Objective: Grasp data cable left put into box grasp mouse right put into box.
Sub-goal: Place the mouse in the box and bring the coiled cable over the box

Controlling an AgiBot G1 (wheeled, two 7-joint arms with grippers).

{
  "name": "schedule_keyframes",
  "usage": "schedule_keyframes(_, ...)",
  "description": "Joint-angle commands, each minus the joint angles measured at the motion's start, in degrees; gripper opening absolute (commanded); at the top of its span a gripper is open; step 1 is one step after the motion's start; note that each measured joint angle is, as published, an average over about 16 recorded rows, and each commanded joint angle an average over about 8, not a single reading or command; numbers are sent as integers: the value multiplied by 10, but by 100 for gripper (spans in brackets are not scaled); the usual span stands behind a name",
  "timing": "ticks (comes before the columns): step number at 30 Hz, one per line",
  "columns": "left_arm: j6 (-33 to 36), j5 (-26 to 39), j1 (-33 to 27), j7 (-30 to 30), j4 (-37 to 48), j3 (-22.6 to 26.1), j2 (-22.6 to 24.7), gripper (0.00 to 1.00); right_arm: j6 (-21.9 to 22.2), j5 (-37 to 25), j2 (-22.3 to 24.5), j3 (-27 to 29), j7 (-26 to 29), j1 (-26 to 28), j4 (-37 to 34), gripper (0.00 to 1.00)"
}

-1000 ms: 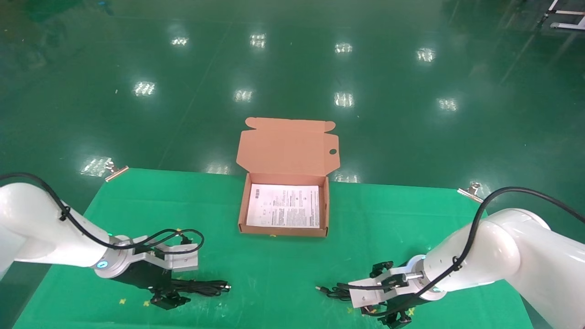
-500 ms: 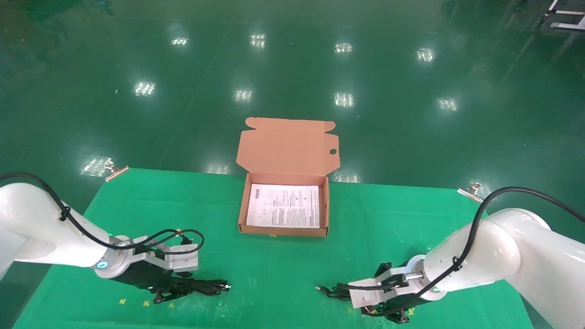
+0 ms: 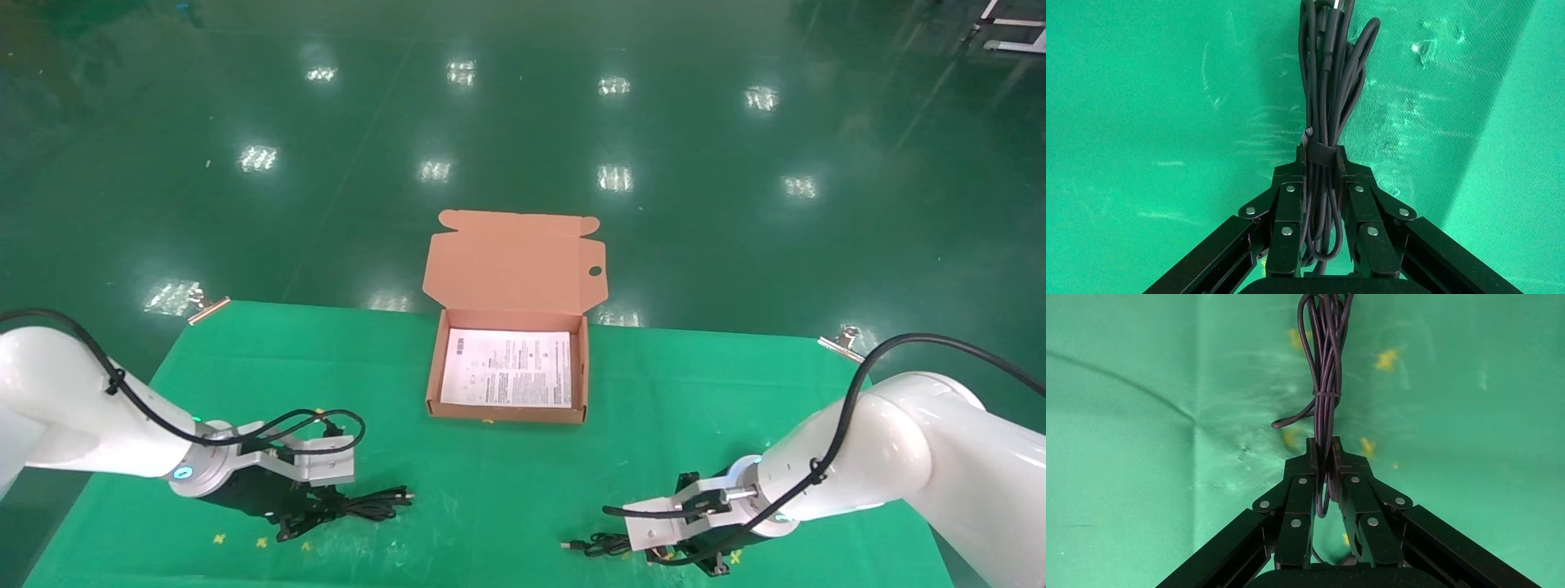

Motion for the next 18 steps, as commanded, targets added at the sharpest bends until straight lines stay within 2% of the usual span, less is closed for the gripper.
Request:
schedule_keyframes(1,9,-7,-4,7,-5,-4,-6,0,0,3,2,2,3,2,0,0)
schedule_keyframes(10,-15,-17,-43,35,-83,-21,-45,0,23,-35,55,38,76,86,86,0)
schedule_keyframes(14,-38,-16,-53,28,-125,-27,-52,0,46,-56,50,52,89,121,104,0)
schedule_keyframes(18,-62,-11,-59,11,-164,-31,-54,0,75,-63,24,65,82,150,95,0)
